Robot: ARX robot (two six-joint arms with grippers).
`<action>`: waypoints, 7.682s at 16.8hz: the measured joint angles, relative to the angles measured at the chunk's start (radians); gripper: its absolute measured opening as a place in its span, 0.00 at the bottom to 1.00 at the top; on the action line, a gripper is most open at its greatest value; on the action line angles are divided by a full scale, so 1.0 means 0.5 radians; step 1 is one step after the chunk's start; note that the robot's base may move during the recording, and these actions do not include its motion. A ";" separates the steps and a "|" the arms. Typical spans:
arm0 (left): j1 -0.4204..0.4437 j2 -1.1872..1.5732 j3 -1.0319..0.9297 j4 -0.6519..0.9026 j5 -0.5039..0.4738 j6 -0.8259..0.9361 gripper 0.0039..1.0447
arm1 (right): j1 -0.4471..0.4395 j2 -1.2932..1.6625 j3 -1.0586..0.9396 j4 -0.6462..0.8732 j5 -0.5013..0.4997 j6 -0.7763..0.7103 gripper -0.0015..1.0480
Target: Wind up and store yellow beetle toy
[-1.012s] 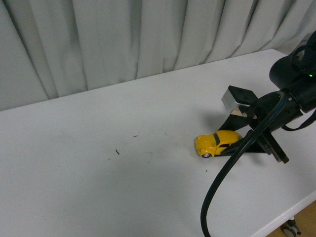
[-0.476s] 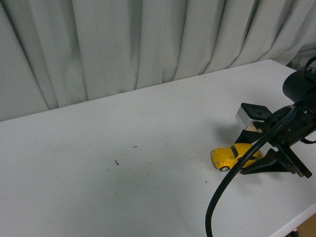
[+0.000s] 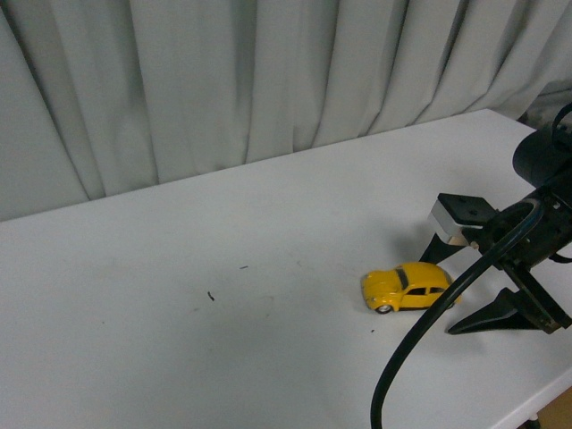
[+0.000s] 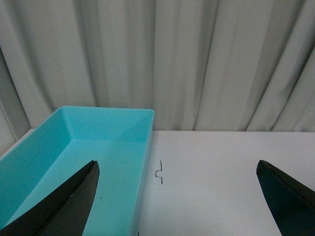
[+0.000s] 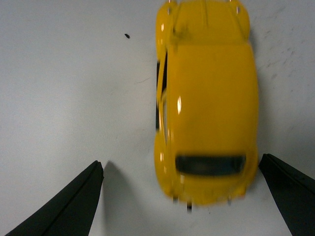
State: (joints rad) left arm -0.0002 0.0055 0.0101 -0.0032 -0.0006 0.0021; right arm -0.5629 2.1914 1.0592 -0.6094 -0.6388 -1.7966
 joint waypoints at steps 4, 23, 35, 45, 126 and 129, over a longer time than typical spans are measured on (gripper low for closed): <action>0.000 0.000 0.000 -0.001 0.000 0.000 0.94 | -0.002 -0.018 -0.021 0.072 0.015 -0.002 0.93; 0.000 0.000 0.000 -0.001 0.000 0.000 0.94 | 0.525 -1.865 -0.290 0.999 -0.687 0.969 0.92; 0.000 0.000 0.000 0.000 0.000 0.000 0.94 | 1.125 -3.301 -1.729 1.894 1.277 3.548 0.02; 0.000 0.000 0.000 0.000 0.000 0.001 0.94 | 1.125 -3.758 -2.013 1.732 1.278 3.560 0.02; -0.172 4.977 4.198 -1.419 0.343 2.888 0.31 | 1.125 -4.378 -2.097 1.212 1.278 3.565 0.94; -0.143 4.633 4.139 -1.486 0.684 2.593 0.31 | 1.125 -4.378 -2.097 1.212 1.278 3.564 0.94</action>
State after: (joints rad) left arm -0.0715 2.3219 2.0796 -0.7464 0.3416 1.2987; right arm -0.0002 0.0025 0.0109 -0.0036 0.0002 -0.0147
